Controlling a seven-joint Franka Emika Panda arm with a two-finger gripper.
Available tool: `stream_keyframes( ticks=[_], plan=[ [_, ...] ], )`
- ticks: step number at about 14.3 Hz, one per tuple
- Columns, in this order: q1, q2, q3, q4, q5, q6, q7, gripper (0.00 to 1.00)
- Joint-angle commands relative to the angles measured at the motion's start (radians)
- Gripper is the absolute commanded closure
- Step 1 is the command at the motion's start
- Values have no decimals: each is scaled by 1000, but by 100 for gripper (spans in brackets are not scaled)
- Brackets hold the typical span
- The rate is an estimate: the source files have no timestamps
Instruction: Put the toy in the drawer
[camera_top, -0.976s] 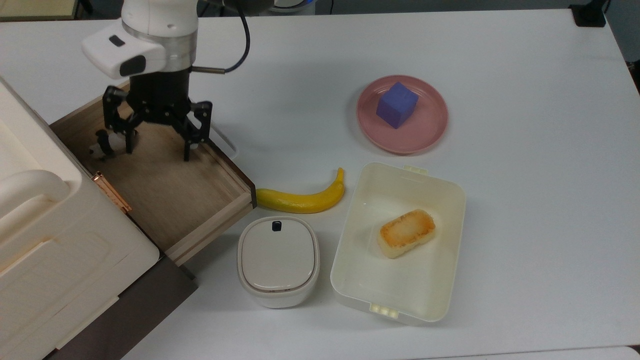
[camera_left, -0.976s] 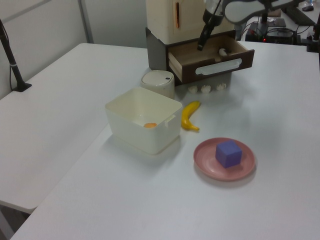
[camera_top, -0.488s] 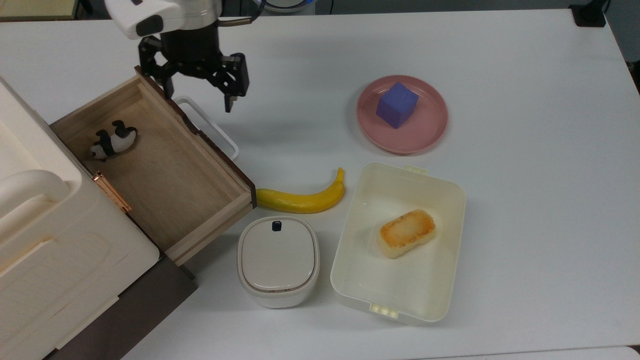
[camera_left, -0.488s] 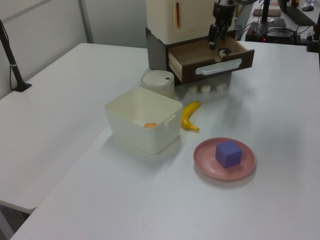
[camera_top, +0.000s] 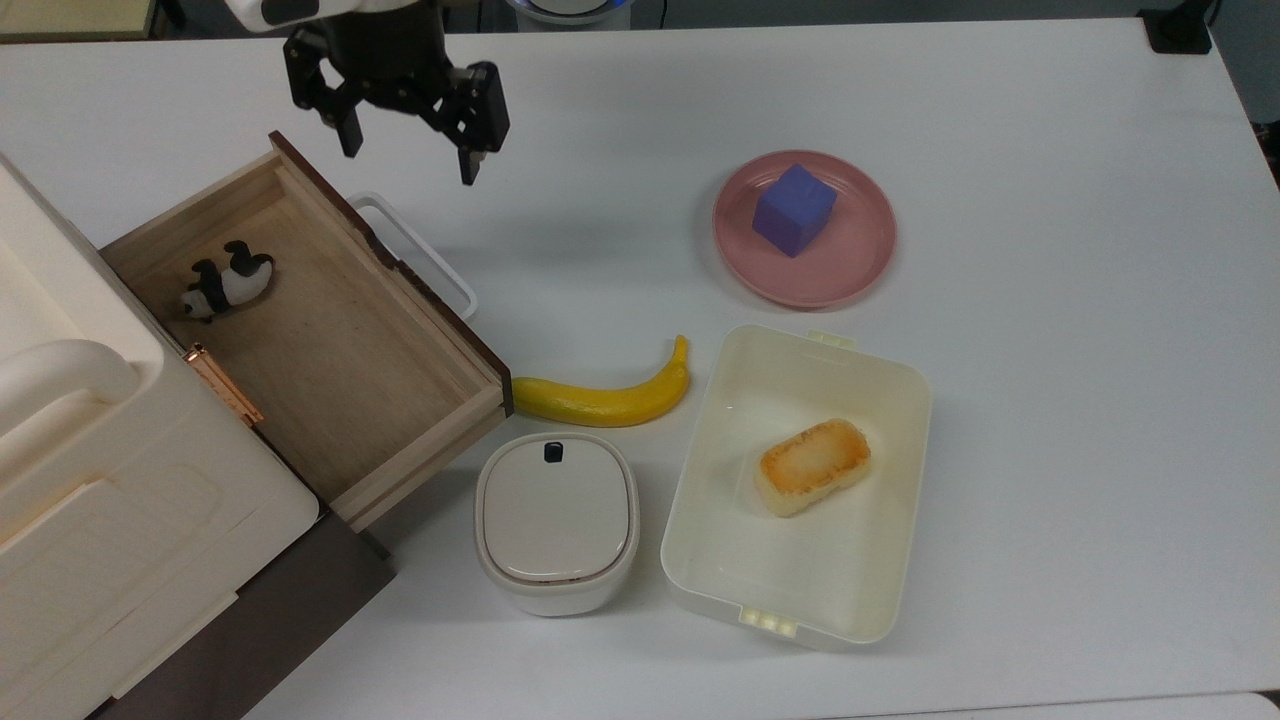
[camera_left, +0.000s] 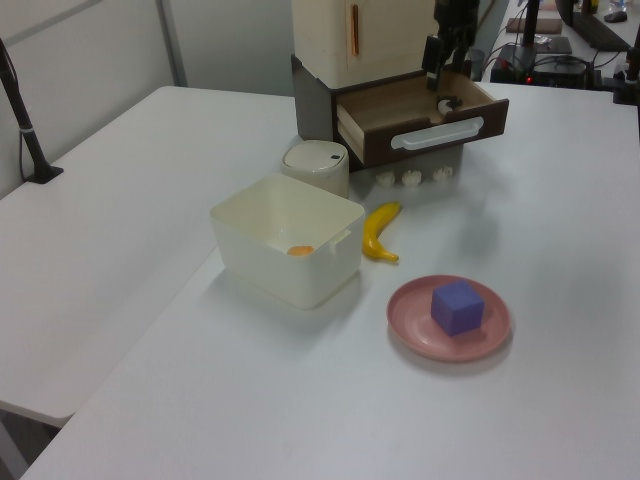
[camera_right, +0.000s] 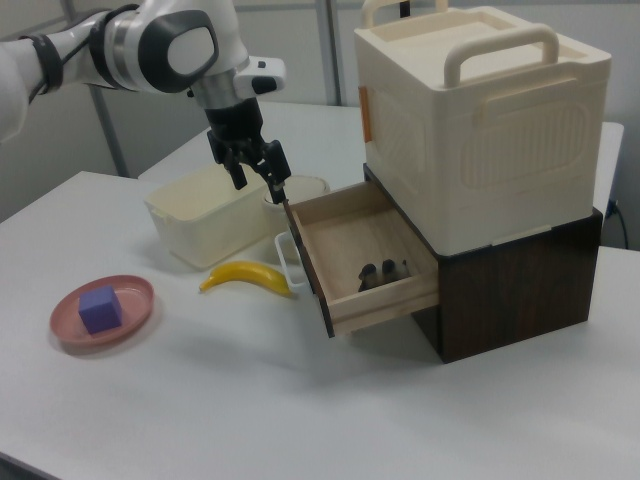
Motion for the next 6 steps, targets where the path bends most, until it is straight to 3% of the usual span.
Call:
stream_keyframes(
  ticks=[1, 6],
  plan=[
    [-12, -17, 17, -9, 16, -30, 7, 0],
    [-10, -20, 8, -7, 21, -33, -12, 0]
  ],
)
